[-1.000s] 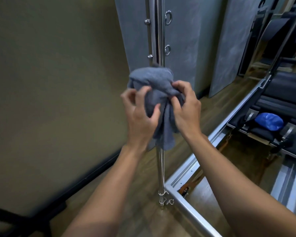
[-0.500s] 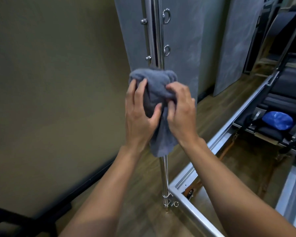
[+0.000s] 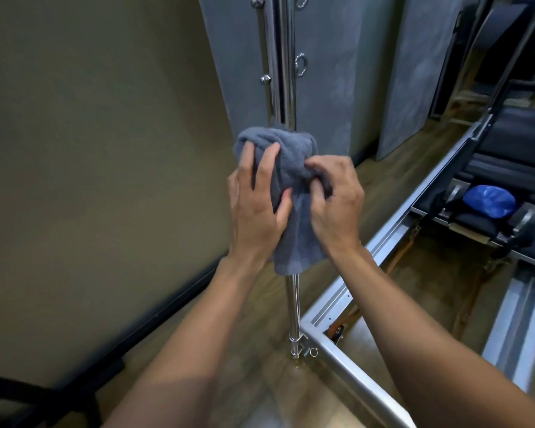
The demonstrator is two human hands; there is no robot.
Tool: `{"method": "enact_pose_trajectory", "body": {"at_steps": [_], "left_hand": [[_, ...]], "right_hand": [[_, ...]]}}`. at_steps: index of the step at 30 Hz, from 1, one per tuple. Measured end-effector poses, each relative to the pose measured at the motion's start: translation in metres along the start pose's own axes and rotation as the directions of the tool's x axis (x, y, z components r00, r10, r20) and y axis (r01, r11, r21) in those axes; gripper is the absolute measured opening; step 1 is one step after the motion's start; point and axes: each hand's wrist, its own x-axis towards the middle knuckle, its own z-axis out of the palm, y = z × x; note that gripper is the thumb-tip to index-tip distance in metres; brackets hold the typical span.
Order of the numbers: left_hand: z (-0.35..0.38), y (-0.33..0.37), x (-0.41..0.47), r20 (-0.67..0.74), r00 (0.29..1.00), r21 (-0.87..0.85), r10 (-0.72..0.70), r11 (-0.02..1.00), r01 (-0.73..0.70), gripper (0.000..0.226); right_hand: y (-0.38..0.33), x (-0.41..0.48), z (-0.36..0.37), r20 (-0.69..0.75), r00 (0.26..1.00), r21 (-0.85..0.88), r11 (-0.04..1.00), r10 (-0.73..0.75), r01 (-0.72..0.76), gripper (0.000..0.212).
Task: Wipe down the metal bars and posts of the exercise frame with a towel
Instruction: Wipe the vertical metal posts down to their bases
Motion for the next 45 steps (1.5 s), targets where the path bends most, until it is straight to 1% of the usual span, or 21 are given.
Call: {"method": "enact_pose_trajectory", "body": {"at_steps": [2,4,6,8,10,11,13,14,15,18,20,21,24,26,28,31,34,38,39,43,45], "left_hand": [[-0.003,0.001,0.014,-0.060,0.998,-0.046,0.009,0.999,-0.012,0.064],[0.002,-0.003,0.010,-0.047,0.999,-0.099,0.003,0.995,-0.008,0.065],[0.012,-0.012,-0.012,0.022,0.999,-0.131,-0.027,0.991,0.029,0.068],[0.021,-0.024,-0.039,0.107,0.993,-0.140,-0.055,0.988,0.070,0.070],[0.023,-0.033,-0.058,0.183,0.983,-0.133,-0.026,0.990,0.051,0.071],[0.022,-0.035,-0.061,0.201,0.980,-0.120,0.003,0.993,0.022,0.072],[0.018,-0.035,-0.057,0.217,0.975,-0.077,0.057,0.996,-0.041,0.073],[0.015,-0.034,-0.053,0.216,0.973,-0.054,0.076,0.996,-0.066,0.072],[0.014,-0.033,-0.050,0.205,0.975,-0.046,0.089,0.996,-0.081,0.071],[0.016,-0.037,-0.040,0.128,0.991,-0.193,0.024,0.981,0.002,0.069],[0.020,-0.044,-0.039,0.115,0.992,-0.307,-0.043,0.949,0.077,0.070],[0.023,-0.046,-0.041,0.130,0.990,-0.325,-0.061,0.940,0.101,0.070],[0.027,-0.050,-0.058,0.205,0.976,-0.321,-0.070,0.937,0.135,0.069],[0.029,-0.048,-0.064,0.226,0.971,-0.315,-0.084,0.936,0.154,0.070],[0.031,-0.043,-0.064,0.194,0.971,-0.308,-0.137,0.932,0.193,0.068],[0.029,-0.027,-0.056,0.129,0.934,-0.375,-0.333,0.856,0.357,0.068],[0.037,-0.026,-0.052,0.117,0.887,-0.395,-0.448,0.798,0.455,0.068],[0.046,-0.024,-0.068,0.166,0.853,-0.346,-0.495,0.781,0.520,0.067],[0.048,-0.022,-0.071,0.176,0.837,-0.343,-0.518,0.765,0.546,0.067],[0.052,-0.019,-0.063,0.134,0.800,-0.444,-0.584,0.687,0.576,0.070],[0.055,-0.020,-0.053,0.100,0.803,-0.490,-0.588,0.673,0.554,0.067]], "right_hand": [[-0.005,0.010,0.011,-0.069,0.998,0.021,1.000,0.009,-0.007,0.031],[0.002,0.001,0.021,-0.089,0.994,0.004,0.998,0.068,-0.068,0.030],[0.017,-0.021,0.023,-0.044,0.988,-0.040,0.988,0.146,-0.147,0.031],[0.031,-0.048,0.019,0.075,0.968,-0.112,0.966,0.241,-0.232,0.031],[0.038,-0.068,0.016,0.162,0.894,-0.158,0.905,0.418,-0.395,0.024],[0.037,-0.074,0.015,0.160,0.839,-0.166,0.853,0.519,-0.496,0.018],[0.030,-0.073,0.018,0.104,0.713,-0.143,0.720,0.693,-0.679,0.010],[0.025,-0.070,0.020,0.071,0.667,-0.101,0.671,0.741,-0.735,0.010],[0.019,-0.066,0.021,0.033,0.653,-0.039,0.654,0.757,-0.756,0.011],[0.006,-0.052,0.027,-0.095,0.744,0.098,0.750,0.662,-0.654,0.015],[0.010,-0.055,0.034,-0.091,0.803,0.085,0.808,0.589,-0.583,0.018],[0.015,-0.060,0.037,-0.055,0.810,0.073,0.811,0.584,-0.580,0.020],[0.035,-0.076,0.036,0.099,0.743,0.027,0.745,0.662,-0.667,0.026],[0.038,-0.075,0.028,0.146,0.704,0.008,0.711,0.695,-0.703,0.026],[0.035,-0.066,0.023,0.087,0.736,0.051,0.735,0.671,-0.676,0.025],[0.020,-0.054,0.024,0.041,0.819,0.173,0.804,0.572,-0.569,0.033],[0.029,-0.056,0.028,0.219,0.816,0.158,0.806,0.535,-0.570,0.038],[0.055,-0.073,0.014,0.428,0.707,-0.005,0.784,0.563,-0.621,0.036],[0.054,-0.074,0.010,0.428,0.723,-0.031,0.808,0.542,-0.588,0.035],[0.033,-0.062,0.016,0.294,0.897,0.048,0.933,0.329,-0.357,0.038],[0.036,-0.057,0.025,0.290,0.911,0.086,0.940,0.295,-0.331,0.038]]}}
